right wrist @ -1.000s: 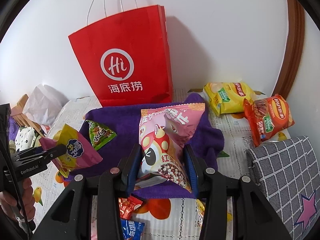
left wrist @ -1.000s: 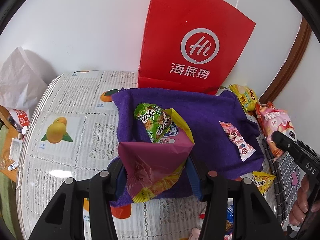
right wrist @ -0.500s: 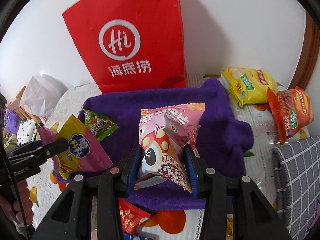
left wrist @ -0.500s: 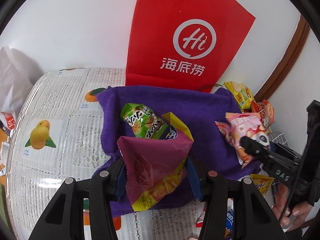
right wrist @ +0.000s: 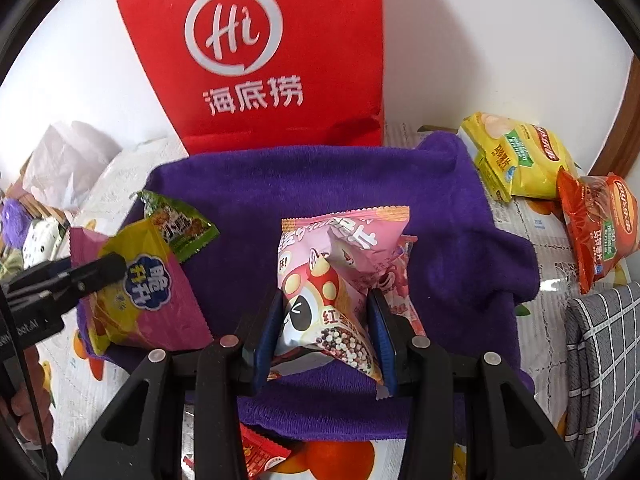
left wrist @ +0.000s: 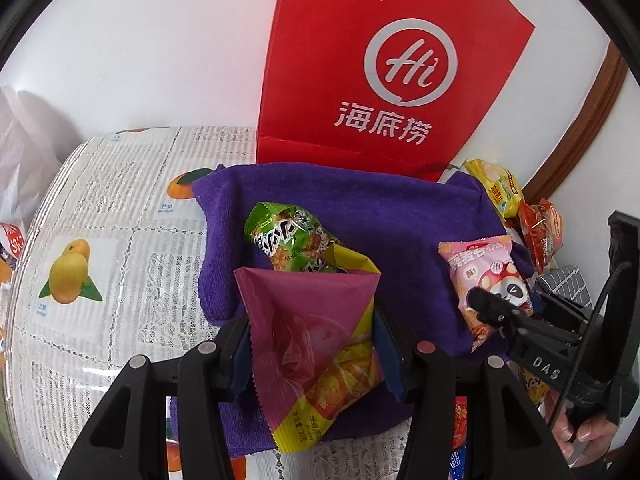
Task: Organize snacks
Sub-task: 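Open both tools to release the packets onto the purple towel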
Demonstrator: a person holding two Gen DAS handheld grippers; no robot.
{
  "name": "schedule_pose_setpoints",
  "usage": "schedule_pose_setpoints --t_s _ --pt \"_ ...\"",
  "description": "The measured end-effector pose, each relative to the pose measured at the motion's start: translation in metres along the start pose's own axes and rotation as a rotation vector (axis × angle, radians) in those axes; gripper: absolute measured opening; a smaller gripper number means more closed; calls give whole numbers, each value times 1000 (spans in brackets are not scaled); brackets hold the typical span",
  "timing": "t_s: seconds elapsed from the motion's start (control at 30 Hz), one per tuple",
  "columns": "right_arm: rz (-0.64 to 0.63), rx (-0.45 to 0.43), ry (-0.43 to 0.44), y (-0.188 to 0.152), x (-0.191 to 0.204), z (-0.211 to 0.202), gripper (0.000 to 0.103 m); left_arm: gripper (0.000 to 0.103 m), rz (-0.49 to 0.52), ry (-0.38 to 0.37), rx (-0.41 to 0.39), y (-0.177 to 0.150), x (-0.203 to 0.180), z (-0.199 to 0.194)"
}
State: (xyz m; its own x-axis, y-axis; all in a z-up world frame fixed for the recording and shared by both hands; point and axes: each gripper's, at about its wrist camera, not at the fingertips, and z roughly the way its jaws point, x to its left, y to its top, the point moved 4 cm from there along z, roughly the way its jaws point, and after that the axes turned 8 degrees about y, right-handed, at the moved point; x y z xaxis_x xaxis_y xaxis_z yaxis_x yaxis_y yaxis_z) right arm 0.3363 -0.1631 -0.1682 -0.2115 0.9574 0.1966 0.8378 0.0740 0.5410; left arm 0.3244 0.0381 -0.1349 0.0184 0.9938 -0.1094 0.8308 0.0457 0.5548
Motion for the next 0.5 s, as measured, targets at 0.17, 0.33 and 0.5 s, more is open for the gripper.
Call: schedule_pose_setpoints --t_s 0.17,0.33,0.5 --pt "-9 2 -18 1 2 3 43 53 11 1 13 2 -2 2" --pt "-6 -4 -31 3 1 -5 51 69 0 8 8 2 -1 -3" --pt "-15 -38 -35 6 8 -25 56 71 -4 1 -12 1 1 -19"
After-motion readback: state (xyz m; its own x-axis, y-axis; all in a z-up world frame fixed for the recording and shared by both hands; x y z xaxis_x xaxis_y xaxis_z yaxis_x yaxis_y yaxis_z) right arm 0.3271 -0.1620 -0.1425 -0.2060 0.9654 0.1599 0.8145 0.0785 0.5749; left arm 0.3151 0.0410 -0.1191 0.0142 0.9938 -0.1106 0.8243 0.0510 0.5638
